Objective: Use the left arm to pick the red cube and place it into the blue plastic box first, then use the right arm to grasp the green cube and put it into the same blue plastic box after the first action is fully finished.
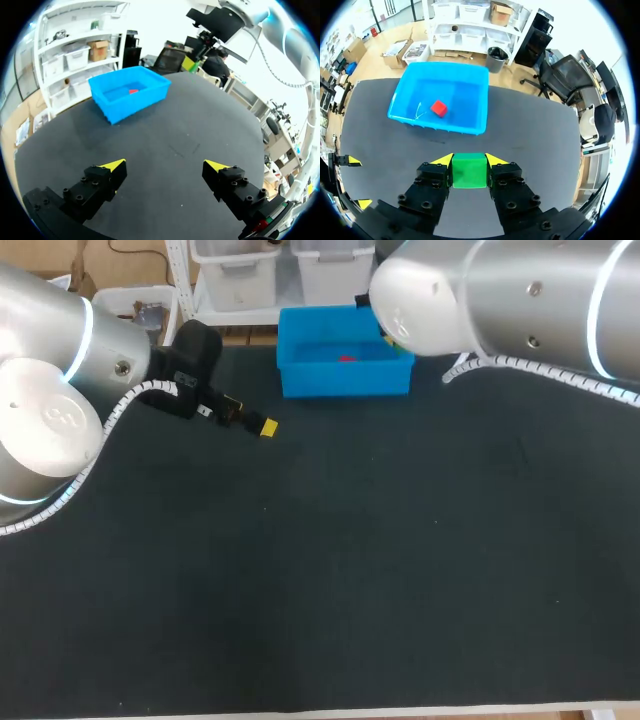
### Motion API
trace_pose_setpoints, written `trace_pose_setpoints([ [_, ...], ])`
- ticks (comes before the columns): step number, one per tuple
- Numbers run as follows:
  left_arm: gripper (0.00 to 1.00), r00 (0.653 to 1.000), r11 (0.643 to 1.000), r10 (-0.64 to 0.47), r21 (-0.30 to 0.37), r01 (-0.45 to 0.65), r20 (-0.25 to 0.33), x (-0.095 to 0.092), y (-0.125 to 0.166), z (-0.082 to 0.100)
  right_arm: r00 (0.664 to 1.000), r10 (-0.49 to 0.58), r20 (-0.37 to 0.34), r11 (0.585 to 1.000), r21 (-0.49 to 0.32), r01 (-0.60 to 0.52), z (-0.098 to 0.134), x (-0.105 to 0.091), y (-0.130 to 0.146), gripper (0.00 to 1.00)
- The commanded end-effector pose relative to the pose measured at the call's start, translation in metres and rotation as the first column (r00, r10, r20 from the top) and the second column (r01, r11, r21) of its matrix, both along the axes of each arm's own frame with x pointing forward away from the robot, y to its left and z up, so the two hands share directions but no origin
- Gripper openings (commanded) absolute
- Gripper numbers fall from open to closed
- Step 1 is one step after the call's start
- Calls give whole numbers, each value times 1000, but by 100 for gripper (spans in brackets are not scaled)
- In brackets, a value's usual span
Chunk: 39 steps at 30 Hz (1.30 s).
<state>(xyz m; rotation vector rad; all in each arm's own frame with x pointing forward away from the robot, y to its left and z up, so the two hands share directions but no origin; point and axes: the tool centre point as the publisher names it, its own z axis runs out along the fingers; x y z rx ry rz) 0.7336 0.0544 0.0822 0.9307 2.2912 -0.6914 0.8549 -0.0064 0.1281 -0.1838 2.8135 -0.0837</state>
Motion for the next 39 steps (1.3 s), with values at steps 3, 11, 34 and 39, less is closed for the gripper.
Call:
trace_pose_setpoints([
  [3,100,1000,1000,-3,-7,4,4,0,1,-1,999,32,-4,998,45,-32,2,17,1,0],
  [11,100,1000,1000,-3,-7,4,4,0,1,-1,997,77,8,990,120,-77,4,43,4,0],
  [34,100,1000,1000,-3,-7,4,4,0,1,-1,981,188,49,964,183,-194,9,106,8,0],
  [39,100,1000,1000,-3,-7,4,4,0,1,-1,970,235,55,932,271,-241,5,115,7,0],
])
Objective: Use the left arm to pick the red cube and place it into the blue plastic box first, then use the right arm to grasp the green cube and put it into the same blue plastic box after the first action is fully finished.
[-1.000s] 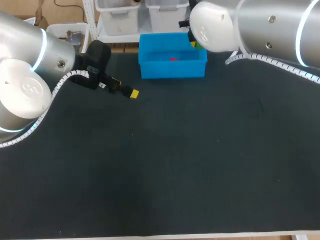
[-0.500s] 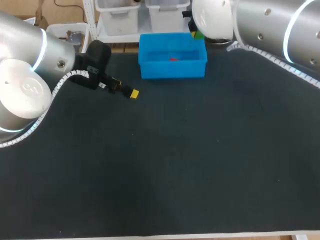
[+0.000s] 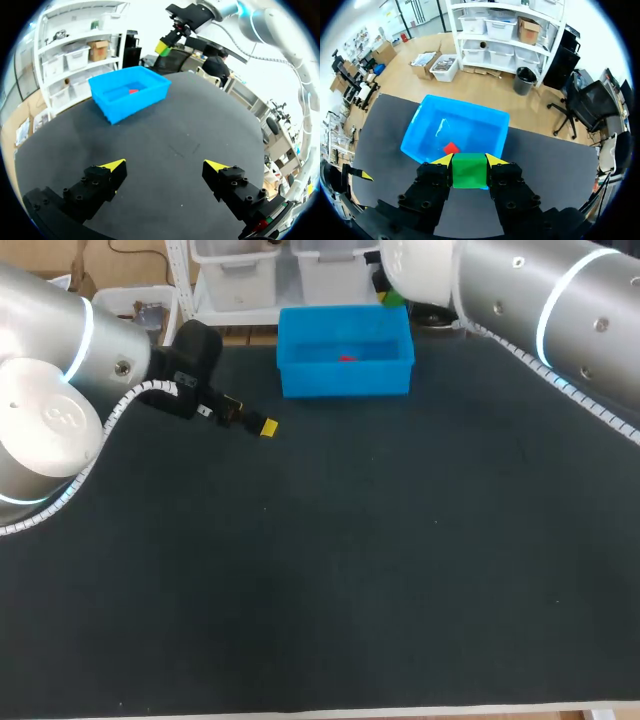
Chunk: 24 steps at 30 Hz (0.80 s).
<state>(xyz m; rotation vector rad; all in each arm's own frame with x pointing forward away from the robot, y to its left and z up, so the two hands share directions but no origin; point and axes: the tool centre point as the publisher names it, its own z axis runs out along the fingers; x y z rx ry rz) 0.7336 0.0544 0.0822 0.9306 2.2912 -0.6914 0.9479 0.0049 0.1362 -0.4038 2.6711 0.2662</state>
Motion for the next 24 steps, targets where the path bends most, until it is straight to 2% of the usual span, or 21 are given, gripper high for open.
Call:
trace_pose_setpoints([
  [1,100,1000,1000,-3,-7,4,4,0,1,-1,996,59,-69,997,58,-55,-4,24,-4,0],
  [11,100,1000,1000,-3,-7,4,4,0,1,-1,984,163,-72,977,149,-151,-16,41,-1,0],
  [24,100,1000,1000,-3,-7,4,4,0,1,-1,966,240,-93,957,190,-220,-35,62,13,0],
])
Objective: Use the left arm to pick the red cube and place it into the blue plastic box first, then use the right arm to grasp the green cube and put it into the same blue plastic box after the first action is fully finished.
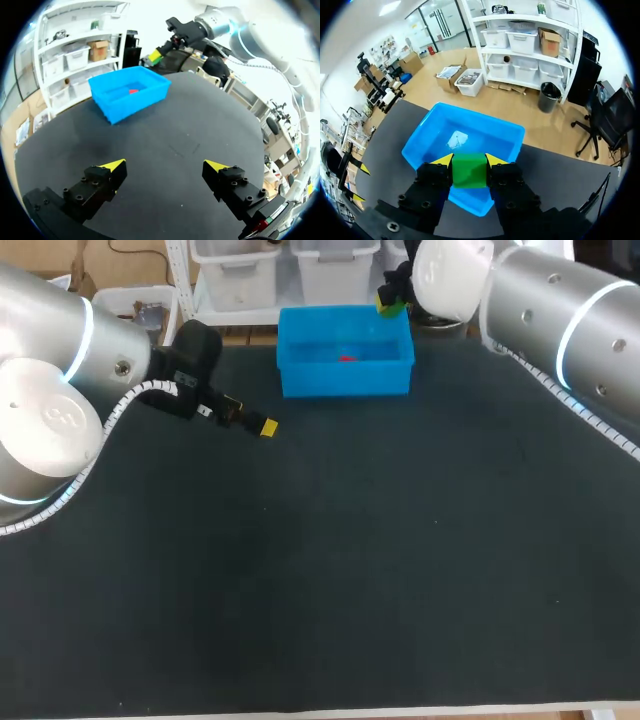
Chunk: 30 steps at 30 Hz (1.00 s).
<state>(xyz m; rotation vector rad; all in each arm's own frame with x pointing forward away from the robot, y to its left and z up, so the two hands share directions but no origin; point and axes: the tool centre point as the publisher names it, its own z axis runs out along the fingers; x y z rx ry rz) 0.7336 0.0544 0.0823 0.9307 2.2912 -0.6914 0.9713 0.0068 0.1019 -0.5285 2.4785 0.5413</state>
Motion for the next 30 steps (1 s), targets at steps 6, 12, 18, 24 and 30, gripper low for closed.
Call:
trace_pose_setpoints([
  [6,100,1000,1000,-3,-7,4,4,0,1,-1,966,123,-225,990,-36,-135,-8,46,19,0],
  [12,100,1000,1000,-3,-7,4,4,0,1,-1,962,133,-237,988,-45,-148,-12,50,24,7],
  [18,100,1000,1000,-3,-7,4,4,0,1,-1,960,147,-239,986,-45,-162,-10,51,27,100],
  [24,100,1000,1000,-3,-7,4,4,0,1,-1,966,126,-225,988,-63,-143,0,47,25,100],
  [30,100,1000,1000,-3,-7,4,4,0,1,-1,976,93,-197,993,-57,-106,15,36,17,100],
])
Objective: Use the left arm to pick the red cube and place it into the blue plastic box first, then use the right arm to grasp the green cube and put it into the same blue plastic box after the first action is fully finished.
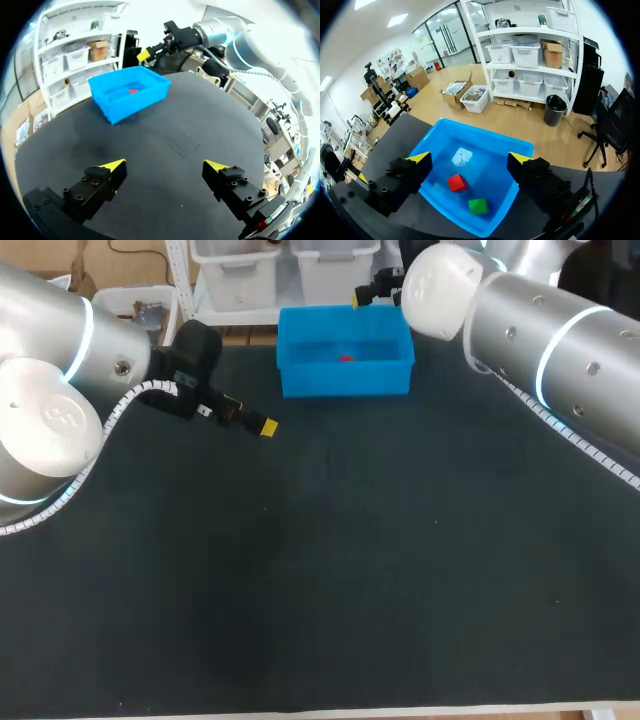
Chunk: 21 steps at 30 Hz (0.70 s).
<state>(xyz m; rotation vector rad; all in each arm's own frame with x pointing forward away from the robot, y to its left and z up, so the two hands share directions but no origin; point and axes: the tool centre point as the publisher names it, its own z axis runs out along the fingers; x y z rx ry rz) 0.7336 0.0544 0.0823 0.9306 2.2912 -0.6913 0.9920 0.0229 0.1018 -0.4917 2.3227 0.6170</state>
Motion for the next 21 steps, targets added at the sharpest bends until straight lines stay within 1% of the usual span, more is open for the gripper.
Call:
trace_pose_setpoints([
  [1,100,1000,1000,-4,-7,4,4,0,1,-1,948,85,-306,978,-155,-138,18,12,-1,100],
  [5,100,1000,1000,-4,-7,4,4,0,1,-1,956,68,-285,982,-150,-115,30,1,-5,100],
  [21,100,1000,1000,-4,-7,4,4,0,1,-1,956,68,-285,982,-150,-115,30,1,-5,100],
])
